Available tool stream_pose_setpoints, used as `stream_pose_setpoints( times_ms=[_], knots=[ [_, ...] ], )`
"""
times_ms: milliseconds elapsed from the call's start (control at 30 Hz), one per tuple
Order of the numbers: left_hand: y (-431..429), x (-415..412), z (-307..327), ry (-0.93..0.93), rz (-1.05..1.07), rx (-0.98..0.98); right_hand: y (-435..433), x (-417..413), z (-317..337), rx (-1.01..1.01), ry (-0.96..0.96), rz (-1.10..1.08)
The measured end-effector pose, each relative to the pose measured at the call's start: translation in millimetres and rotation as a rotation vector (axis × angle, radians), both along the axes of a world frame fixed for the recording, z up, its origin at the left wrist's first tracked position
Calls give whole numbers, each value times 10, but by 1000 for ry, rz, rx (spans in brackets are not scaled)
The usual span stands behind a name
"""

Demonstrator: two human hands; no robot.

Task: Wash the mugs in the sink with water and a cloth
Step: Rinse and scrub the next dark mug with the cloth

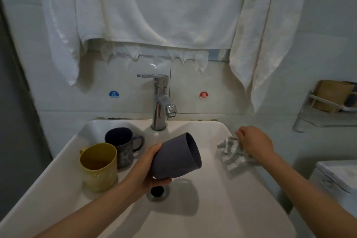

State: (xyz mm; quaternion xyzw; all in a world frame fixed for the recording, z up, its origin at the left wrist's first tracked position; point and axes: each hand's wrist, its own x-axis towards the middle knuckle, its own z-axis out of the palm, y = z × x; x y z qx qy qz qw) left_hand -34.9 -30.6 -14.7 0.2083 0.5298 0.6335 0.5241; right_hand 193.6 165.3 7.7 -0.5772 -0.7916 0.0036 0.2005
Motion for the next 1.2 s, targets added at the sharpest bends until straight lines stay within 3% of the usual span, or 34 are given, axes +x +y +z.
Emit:
stream_pose_setpoints(
  times_ms=[100,200,367,467,533,600,633,700,733,800,900,1000,1100,1200],
  knots=[
    [-13,0,-12,80,34,18,-148,-168,-123,-173,-105,8],
    [-36,-10,-17,155,41,50,-221,-223,-265,-139,-199,19],
    [-60,-49,-47,290,11,84,-78,-151,-252,-200,-45,35],
    [-76,-62,-47,317,18,89,-66,-125,-280,-257,-74,23],
    [-81,-72,-53,343,28,93,-102,-142,-227,-56,-147,40],
    [-82,-87,-49,358,35,94,-241,-241,-117,214,-9,258],
    [-84,-93,-50,365,41,99,-395,-310,-42,159,161,416],
    [-84,-106,-54,373,45,122,-753,-489,81,-365,467,645],
    [-87,-110,-53,361,40,128,-873,-574,78,-644,521,689],
    [-96,-123,-70,343,13,153,-971,-703,-24,-870,591,721],
    [-84,-152,-85,455,-38,172,-955,-795,-135,-754,701,751],
    [-22,-194,-92,775,-15,93,-889,-761,-191,-558,518,889],
    [22,-266,-131,818,17,144,-921,-747,-229,-379,311,1049],
    [11,-315,-209,959,-101,137,-953,-770,-240,-326,198,1136]
  ],
)
